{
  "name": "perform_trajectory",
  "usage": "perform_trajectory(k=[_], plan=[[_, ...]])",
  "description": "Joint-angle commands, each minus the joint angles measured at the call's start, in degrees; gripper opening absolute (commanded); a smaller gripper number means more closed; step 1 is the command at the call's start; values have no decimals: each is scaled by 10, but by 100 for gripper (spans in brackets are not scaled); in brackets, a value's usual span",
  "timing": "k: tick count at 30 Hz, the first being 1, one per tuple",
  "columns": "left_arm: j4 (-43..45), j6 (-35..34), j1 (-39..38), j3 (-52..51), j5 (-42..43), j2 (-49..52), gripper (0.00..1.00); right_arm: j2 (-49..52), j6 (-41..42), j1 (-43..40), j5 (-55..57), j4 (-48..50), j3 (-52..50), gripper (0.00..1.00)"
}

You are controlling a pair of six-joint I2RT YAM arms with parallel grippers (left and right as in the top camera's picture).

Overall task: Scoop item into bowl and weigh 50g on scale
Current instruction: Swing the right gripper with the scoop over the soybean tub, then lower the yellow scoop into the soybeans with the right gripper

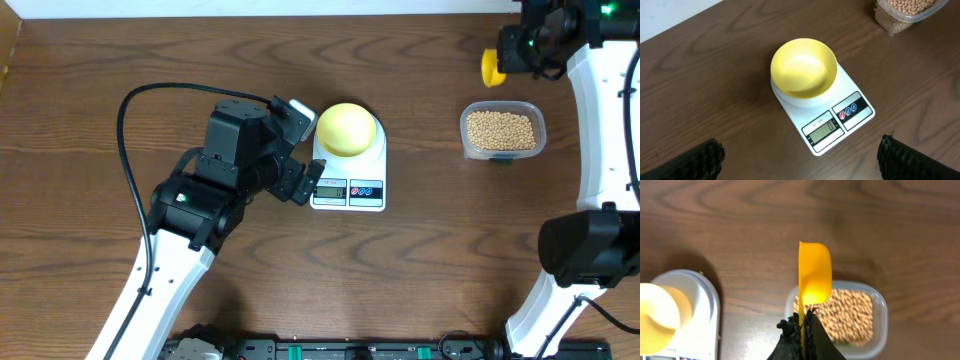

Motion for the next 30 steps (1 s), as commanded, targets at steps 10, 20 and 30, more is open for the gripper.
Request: perform_trajectory(k=[10,20,30], plan=[[0,5,3,-4,9,1,100,-1,-8,-2,71,-40,13,1],[0,5,3,-4,9,1,100,-1,-8,-2,70,-52,7,1],[0,5,3,-4,9,1,100,-1,-1,-2,70,-51,-10,1]])
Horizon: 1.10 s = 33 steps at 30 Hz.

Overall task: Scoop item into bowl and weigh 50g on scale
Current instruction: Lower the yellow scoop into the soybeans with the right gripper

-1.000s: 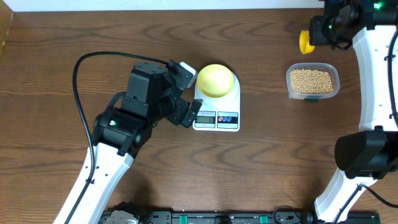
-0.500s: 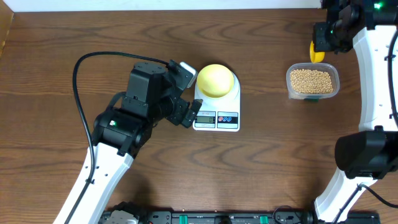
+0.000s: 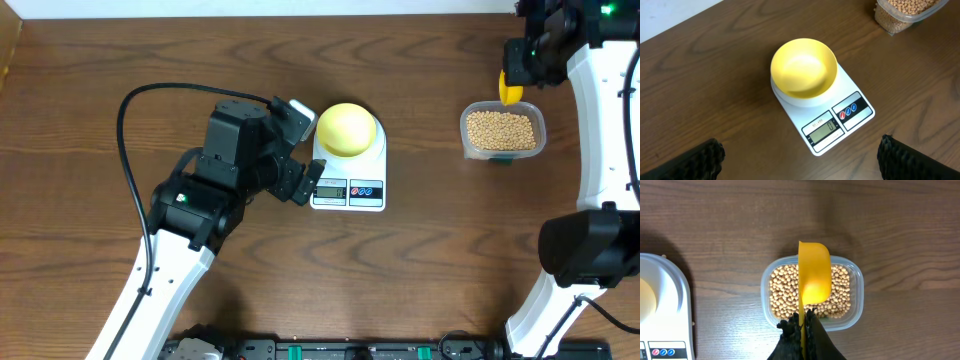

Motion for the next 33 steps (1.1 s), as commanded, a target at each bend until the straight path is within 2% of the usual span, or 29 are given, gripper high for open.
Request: perform_trajectory(k=[1,9,22,33], plan=[[-1,5,3,-4,9,1,100,-1,0,-2,7,-1,-7,1],[-1,5,3,-4,9,1,100,-1,-1,-2,7,-2,-22,1],[-1,5,3,-4,9,1,100,-1,-1,-3,35,5,-110,1],[0,5,3,-4,9,1,100,-1,-1,-2,71,81,-175,1]])
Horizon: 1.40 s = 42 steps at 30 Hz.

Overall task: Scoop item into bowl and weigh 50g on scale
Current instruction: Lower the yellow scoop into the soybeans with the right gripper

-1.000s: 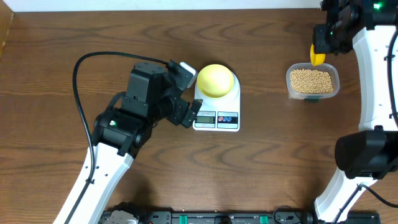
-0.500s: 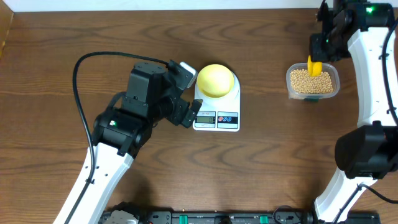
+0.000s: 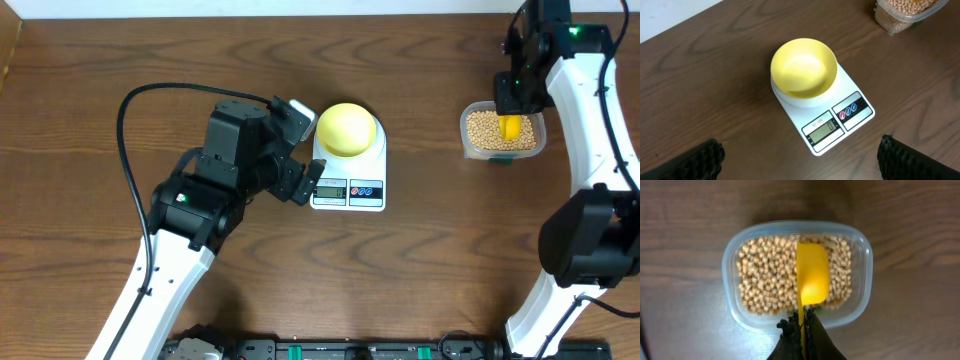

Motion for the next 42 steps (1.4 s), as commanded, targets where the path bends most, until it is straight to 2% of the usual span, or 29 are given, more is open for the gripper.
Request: perform_trajectory(k=[1,9,19,30,34,42], plan=[[-1,5,3,-4,9,1,100,-1,-2,-3,21,14,-23,1],[-1,5,3,-4,9,1,100,-1,-5,-2,17,23,-59,1],[0,5,3,-4,9,1,100,-1,-72,-11,-124,24,-59,1],[-1,5,3,-4,9,1,100,-1,-112,-71,-242,21,-62,1],[-1,5,3,-4,9,1,100,0,-141,-93,-294,25,-79,1],[-1,5,3,-4,9,1,100,0,-147,-124,-345,44,-134,1]])
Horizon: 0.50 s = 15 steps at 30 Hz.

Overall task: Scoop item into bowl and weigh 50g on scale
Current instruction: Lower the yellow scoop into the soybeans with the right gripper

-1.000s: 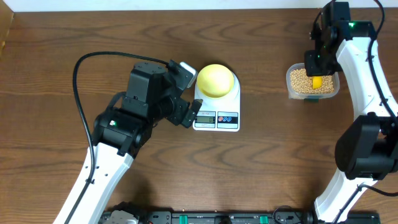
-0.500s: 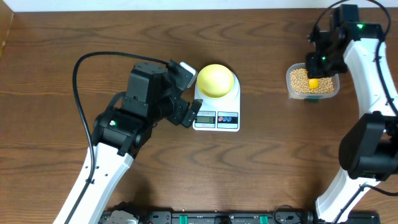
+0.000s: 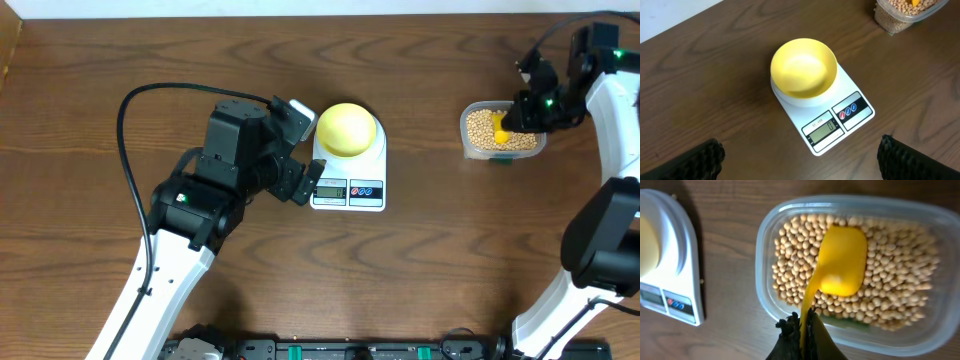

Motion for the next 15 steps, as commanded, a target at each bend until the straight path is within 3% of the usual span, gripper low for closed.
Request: perform_trajectory(k=[1,15], plan=[[0,5,3,-4,9,1,100,5,-14,-12,-52,4,-32,1],[0,5,3,-4,9,1,100,5,-14,-56,-91,6,-42,1]])
